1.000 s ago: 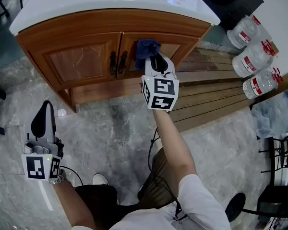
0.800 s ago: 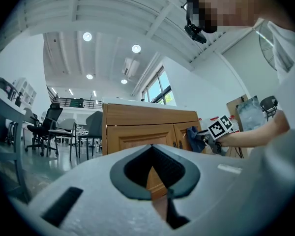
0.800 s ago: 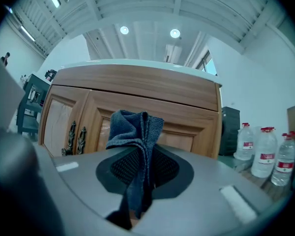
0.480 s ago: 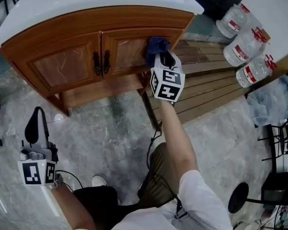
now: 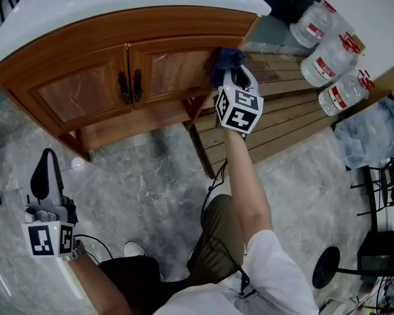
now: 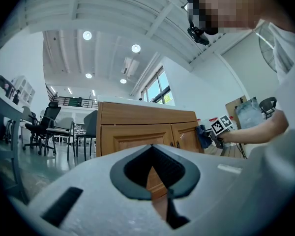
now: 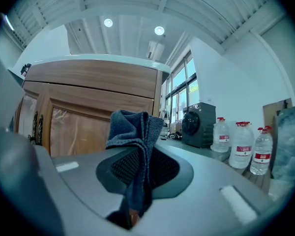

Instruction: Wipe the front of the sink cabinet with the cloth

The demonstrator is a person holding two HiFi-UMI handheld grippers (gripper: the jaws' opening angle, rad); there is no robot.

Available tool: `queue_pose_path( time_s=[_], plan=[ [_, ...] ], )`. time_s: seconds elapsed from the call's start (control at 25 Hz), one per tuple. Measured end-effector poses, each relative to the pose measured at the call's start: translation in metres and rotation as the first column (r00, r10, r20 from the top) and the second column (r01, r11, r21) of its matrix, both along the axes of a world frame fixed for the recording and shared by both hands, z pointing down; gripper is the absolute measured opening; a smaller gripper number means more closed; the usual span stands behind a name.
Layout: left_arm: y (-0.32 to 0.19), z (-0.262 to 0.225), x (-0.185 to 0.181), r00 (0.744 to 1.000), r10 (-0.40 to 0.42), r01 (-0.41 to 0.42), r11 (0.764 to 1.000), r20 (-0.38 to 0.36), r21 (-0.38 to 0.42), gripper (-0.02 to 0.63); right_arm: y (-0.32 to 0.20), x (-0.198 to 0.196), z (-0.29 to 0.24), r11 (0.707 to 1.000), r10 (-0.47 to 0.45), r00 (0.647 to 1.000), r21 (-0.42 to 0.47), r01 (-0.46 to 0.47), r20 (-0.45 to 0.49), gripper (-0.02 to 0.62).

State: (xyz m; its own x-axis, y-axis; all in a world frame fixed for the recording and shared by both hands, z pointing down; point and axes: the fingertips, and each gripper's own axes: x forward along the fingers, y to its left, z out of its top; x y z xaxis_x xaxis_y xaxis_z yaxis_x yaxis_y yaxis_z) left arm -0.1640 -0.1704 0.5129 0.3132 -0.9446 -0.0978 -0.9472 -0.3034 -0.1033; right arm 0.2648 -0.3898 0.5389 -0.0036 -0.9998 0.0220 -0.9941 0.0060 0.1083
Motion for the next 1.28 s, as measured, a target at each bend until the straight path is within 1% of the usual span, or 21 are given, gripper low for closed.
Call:
queue_pose_path(
  time_s=[0.32,0.48,0.56,0.64,0.76,0.84,0.92,1.04,1.12,1.28],
  plan=[
    [-0.002,0.011,0.005,1.0,0.013,-0.012,1.0,0.025,-0.024,0.002,0.001,0.001,-0.001,1.0,-0.013,1.0,0.015,0.013,0.01,0.067],
    [-0.003,0.02,0.01,0.999,0.025,-0.023,0.999,0.043,-0.048,0.0,0.018,-0.012,-0.004,0.998,-0.04,0.999,0.053,0.04,0.004,0.067],
    [-0.004,0.022,0.014,0.998,0.032,-0.03,0.998,0.054,-0.055,0.001,0.035,-0.028,-0.006,0.994,-0.082,0.997,0.072,0.082,-0.008,0.068],
    [-0.007,0.021,0.018,0.998,0.037,-0.034,0.998,0.058,-0.052,0.002,0.053,-0.05,-0.005,0.985,-0.142,0.99,0.091,0.144,-0.023,0.069],
    [-0.011,0.022,0.022,0.996,0.049,-0.046,0.998,0.07,-0.05,0.002,0.081,-0.091,0.006,0.962,-0.25,0.967,0.097,0.254,-0.056,0.069],
    [-0.011,0.024,0.021,0.996,0.049,-0.045,0.998,0.079,-0.053,0.002,0.098,-0.127,0.019,0.936,-0.338,0.939,0.078,0.342,-0.065,0.068],
    [-0.011,0.024,0.02,0.996,0.037,-0.033,0.998,0.08,-0.049,0.002,0.112,-0.167,0.03,0.898,-0.432,0.899,0.063,0.436,-0.066,0.069],
    [-0.013,0.021,0.018,0.997,0.017,-0.015,1.0,0.078,-0.027,0.002,0.127,-0.224,0.04,0.833,-0.546,0.834,0.057,0.551,-0.077,0.069],
    [-0.014,0.022,0.015,0.997,0.006,-0.005,1.0,0.077,-0.023,0.0,0.133,-0.262,0.049,0.788,-0.612,0.788,0.044,0.615,-0.064,0.069],
    [-0.011,0.021,-0.004,0.996,-0.044,0.047,0.999,0.082,-0.025,0.002,0.147,-0.336,0.058,0.687,-0.725,0.688,0.028,0.726,-0.038,0.069]
  ],
)
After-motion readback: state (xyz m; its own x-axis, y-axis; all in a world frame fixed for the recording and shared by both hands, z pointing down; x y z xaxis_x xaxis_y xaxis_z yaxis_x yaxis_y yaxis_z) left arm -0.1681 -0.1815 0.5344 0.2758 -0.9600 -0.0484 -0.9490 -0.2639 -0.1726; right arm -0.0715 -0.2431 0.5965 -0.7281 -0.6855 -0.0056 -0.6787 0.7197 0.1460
